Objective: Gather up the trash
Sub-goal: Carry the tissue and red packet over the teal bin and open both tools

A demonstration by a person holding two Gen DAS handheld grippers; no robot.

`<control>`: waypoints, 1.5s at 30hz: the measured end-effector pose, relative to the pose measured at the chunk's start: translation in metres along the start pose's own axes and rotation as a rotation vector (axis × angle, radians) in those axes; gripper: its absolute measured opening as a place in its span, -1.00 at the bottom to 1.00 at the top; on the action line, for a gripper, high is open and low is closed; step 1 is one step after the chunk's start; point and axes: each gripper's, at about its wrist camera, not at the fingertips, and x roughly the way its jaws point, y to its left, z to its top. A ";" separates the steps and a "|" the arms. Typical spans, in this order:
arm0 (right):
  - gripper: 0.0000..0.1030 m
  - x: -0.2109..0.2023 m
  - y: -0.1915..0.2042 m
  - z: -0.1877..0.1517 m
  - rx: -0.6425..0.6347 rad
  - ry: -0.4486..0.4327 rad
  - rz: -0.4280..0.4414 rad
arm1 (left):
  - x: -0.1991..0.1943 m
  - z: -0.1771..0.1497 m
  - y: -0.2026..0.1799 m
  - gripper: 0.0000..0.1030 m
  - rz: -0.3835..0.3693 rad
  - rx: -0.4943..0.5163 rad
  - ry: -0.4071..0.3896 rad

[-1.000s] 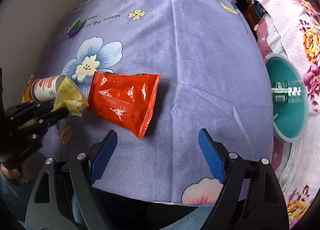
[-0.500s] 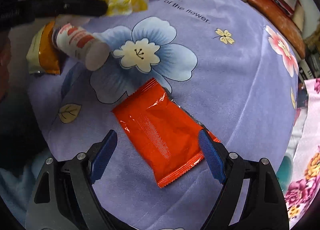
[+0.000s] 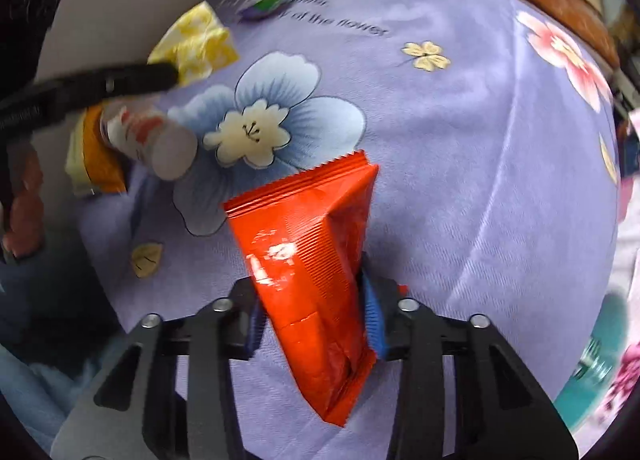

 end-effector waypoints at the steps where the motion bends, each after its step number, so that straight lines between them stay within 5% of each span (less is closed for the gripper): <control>1: -0.37 -0.003 -0.003 -0.002 0.017 -0.012 0.001 | 0.001 0.000 -0.003 -0.63 0.000 0.005 0.000; 8: -0.43 -0.053 -0.026 -0.029 0.216 -0.168 -0.022 | 0.008 0.000 -0.036 -0.63 -0.007 0.054 0.012; 19: -0.43 -0.096 -0.073 -0.057 0.421 -0.294 -0.024 | 0.041 0.011 -0.118 -0.63 -0.035 0.164 0.048; 31: -0.43 -0.141 -0.149 -0.139 0.661 -0.433 -0.088 | 0.104 0.018 -0.229 -0.62 -0.094 0.286 0.127; 45: -0.41 -0.168 -0.227 -0.212 0.853 -0.502 -0.132 | 0.173 0.010 -0.325 -0.62 -0.125 0.396 0.233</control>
